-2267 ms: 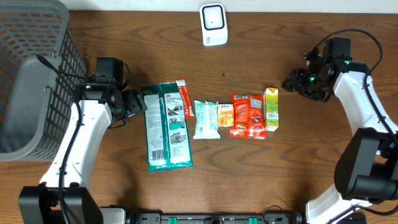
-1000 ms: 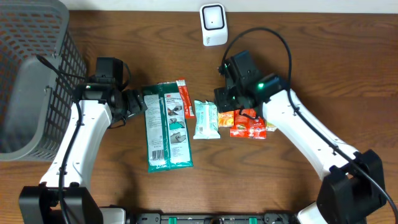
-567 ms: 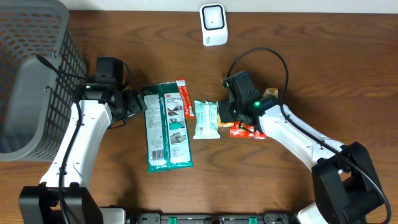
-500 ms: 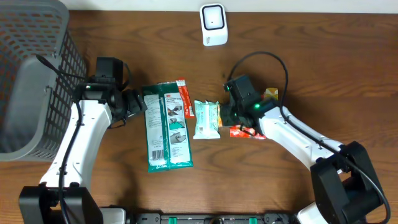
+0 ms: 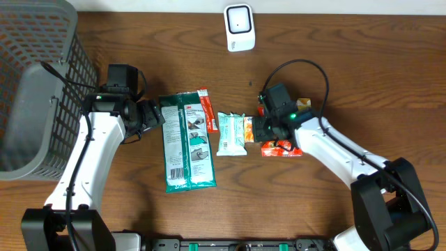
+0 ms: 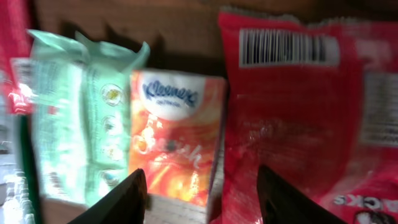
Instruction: Scan the item barcode
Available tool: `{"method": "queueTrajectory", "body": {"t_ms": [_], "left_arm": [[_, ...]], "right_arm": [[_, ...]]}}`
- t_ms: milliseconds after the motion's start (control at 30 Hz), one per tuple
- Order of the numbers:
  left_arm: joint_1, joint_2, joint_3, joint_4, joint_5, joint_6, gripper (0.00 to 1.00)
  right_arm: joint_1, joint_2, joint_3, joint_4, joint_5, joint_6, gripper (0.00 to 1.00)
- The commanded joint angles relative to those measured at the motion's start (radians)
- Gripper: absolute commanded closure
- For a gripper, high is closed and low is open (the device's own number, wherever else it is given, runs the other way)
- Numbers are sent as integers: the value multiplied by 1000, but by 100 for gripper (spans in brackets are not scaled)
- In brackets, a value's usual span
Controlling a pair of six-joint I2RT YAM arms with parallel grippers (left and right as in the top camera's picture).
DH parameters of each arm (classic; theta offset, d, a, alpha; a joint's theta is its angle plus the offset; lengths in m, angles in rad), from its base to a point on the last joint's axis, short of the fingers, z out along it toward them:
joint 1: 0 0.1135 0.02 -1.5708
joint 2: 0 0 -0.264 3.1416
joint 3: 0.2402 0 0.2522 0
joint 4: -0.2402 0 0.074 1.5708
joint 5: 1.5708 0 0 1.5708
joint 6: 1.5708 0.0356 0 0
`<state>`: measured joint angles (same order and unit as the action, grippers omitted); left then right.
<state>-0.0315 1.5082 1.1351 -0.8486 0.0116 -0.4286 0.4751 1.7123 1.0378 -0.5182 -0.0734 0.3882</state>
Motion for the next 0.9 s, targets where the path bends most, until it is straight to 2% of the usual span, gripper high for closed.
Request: {"method": "queueTrajectory", "body": {"t_ms": [0,133,433,600,700,867], "left_arm": [[2,-1,8,-3,-13,9,10],[2,-1,8,-3,-13,9,10],[2,-1,8,-3,-13,9,10],[2,-1,8,-3,-13,9,10],[2,-1,8,-3,-13,9,10],[2,-1,8,-3,-13,9,10]], "right_arm": [[-42,-7,115,-71,-93,-54,46],[-77,-7,170,-161,-97,-75,44],[-37,-6,145,-166,-188,-66,46],[34,-5,145,-126,-184,-51,51],[82,2,144,-85,-132,13,57],[141,39,144,-31,-56,87,58]]}}
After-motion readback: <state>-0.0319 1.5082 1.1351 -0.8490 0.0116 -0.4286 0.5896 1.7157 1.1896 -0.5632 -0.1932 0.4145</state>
